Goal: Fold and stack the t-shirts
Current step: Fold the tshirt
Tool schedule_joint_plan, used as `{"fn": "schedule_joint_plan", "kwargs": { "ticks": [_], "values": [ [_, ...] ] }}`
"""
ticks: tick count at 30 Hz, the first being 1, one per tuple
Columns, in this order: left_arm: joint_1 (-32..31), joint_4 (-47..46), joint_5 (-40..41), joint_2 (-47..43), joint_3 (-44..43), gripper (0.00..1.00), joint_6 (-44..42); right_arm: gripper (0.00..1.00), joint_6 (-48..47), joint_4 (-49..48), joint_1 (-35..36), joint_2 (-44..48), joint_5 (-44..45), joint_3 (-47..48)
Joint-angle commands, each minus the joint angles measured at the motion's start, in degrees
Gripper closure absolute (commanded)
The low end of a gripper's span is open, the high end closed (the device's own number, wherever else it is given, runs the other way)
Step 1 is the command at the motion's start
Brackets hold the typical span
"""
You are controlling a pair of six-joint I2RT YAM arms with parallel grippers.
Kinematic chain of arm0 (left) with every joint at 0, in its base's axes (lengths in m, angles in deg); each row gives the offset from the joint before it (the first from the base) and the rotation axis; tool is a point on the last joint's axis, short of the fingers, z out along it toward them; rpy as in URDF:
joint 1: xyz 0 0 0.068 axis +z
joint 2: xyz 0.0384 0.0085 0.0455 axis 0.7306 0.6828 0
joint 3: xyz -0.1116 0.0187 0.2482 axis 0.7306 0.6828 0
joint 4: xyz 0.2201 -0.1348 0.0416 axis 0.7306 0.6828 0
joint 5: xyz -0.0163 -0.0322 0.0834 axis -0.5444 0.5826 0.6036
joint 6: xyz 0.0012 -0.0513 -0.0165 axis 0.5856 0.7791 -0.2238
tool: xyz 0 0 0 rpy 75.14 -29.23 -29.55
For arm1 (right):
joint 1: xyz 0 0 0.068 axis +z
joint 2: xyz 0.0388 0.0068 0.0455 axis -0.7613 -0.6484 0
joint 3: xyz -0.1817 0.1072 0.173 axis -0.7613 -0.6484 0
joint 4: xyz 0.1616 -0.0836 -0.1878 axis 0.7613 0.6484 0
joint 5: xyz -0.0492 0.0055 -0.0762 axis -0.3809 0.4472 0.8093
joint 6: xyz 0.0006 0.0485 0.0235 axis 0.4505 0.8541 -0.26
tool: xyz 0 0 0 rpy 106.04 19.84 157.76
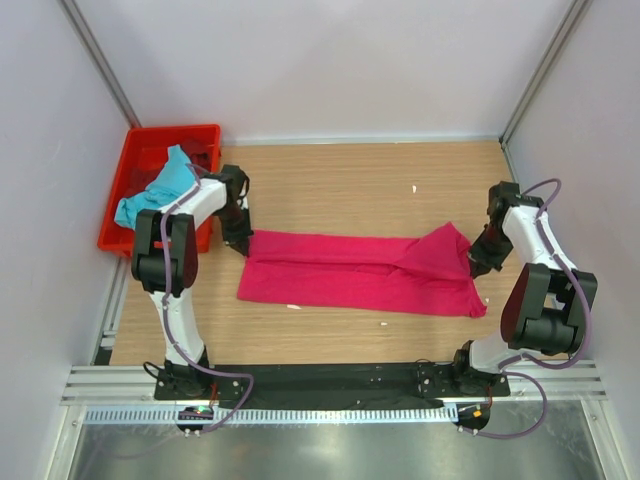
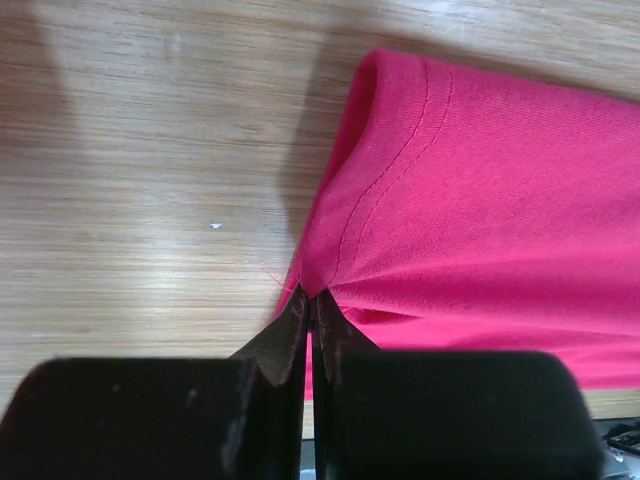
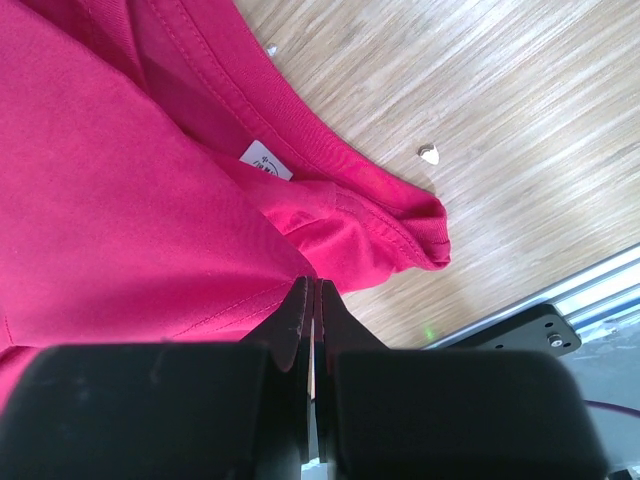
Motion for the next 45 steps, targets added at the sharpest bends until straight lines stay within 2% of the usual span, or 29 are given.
{"fn": "schedule_joint_plan", "kwargs": {
  "ticks": [1,12,16,23,29,36,45],
  "values": [
    [0.5,-0.6,0.1,-2.6,0.4,1.00,-0.9,0.99,-0.6,-0.7,-0.4,0.7,1.9,-0.2],
    [0.4,-0.7,-0.2,-4.3,1.1,0.98,-0.3,0.99,-0.5,1.0,-0.3,3.0,1.1,0.6],
    [0.3,-1.7,0.3,-4.3,2.3,0.91,-0.1,0.99,0.2,1.7,-0.4,4.4,0.4,-1.3],
    [0.4,-2.1,0.7,-6.7,2.4,0.71,0.7,0.99,5.9,5.3,-0.3,8.4,2.2,-5.6],
    [0.4,-1.8,0.5,-8.2,2.1,0.57,0.9,0.99,8.5,3.8,-0.3,9.8,0.0,-10.2],
    [0.4,-1.2,1.4,-10.2,1.5,0.54,1.4,0.99,12.0,3.0,-0.1,10.9,-3.1,-13.0],
    [0.3,0.1,-0.7,-11.3,-1.2,0.56,2.1,0.99,16.0,4.4,0.0,14.3,-6.0,-15.3]
  ]
}}
